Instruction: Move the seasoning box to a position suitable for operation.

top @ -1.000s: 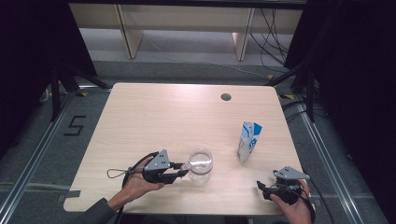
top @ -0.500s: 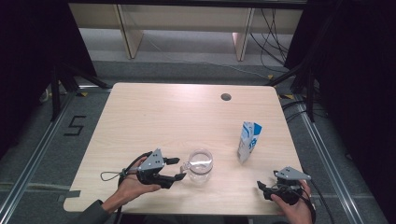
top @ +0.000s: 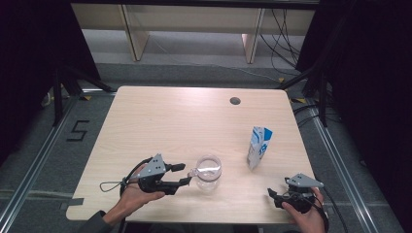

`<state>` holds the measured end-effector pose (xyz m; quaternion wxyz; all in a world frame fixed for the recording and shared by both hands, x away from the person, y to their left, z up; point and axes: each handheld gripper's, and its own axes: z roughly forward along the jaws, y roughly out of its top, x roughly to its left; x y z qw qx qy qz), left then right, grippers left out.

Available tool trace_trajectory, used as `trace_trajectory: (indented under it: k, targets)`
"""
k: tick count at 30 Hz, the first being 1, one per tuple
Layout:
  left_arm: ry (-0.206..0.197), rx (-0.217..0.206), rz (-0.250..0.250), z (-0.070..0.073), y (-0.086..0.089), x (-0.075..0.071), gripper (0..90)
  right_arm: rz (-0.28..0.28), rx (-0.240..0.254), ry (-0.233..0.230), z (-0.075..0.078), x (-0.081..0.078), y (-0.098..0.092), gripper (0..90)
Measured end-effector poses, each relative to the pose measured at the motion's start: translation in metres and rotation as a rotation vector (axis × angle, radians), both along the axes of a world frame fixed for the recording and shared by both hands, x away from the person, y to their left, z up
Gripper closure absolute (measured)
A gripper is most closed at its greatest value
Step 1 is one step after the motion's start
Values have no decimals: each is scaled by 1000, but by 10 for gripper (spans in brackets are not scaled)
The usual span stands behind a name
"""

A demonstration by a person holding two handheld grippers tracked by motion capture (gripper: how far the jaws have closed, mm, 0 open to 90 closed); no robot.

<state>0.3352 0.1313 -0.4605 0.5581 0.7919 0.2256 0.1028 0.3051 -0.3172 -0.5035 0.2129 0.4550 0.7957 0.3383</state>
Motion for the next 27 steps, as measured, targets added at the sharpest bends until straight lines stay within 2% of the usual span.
trace_trajectory:
  k: [5, 6, 9, 11, 12, 15, 16, 17, 18, 20, 21, 23, 25, 27]
  targets:
    - [-11, -47, 16, 10, 1, -2, 558, -2, 4, -3, 0, 0, 0, 225]
    - [-8, -33, 23, 12, 1, -3, 561, -3, 3, -4, 0, 0, 0, 225]
    - [-4, -36, 38, 13, -2, -4, 571, -10, -10, 3, 1, -1, 0, 225]
    - [1, -44, 28, 13, -4, -3, 576, -2, 11, 13, -1, 0, 2, 225]
    - [3, -33, 40, 13, -4, -4, 581, -1, 3, 9, 0, 0, 1, 225]
    - [3, -45, 26, 13, -8, -2, 601, -2, 3, 12, 0, 0, 1, 225]
    - [6, -31, 37, 14, -9, -2, 610, -2, 3, 12, 0, 0, 1, 225]
    - [6, -42, 30, 13, -11, -1, 628, -2, 2, 12, 0, 0, 1, 225]
    - [2, -30, 33, 14, -12, -1, 644, 0, -9, -3, 0, 0, 1, 225]
    - [-5, -29, 28, 13, -15, 0, 682, -1, 0, 9, 0, 0, 2, 225]
    - [-7, -17, 31, 14, -16, -1, 708, 25, -20, -28, -2, 2, 0, 225]
    - [-19, -18, 22, 14, -19, 1, 735, 3, -16, -15, -1, 1, 1, 225]
    - [-34, 5, 26, 15, -20, 1, 774, 14, -18, -23, -1, 1, 1, 225]
    - [-28, 5, 32, 15, -21, 1, 797, 14, -18, -22, -1, 1, 1, 225]
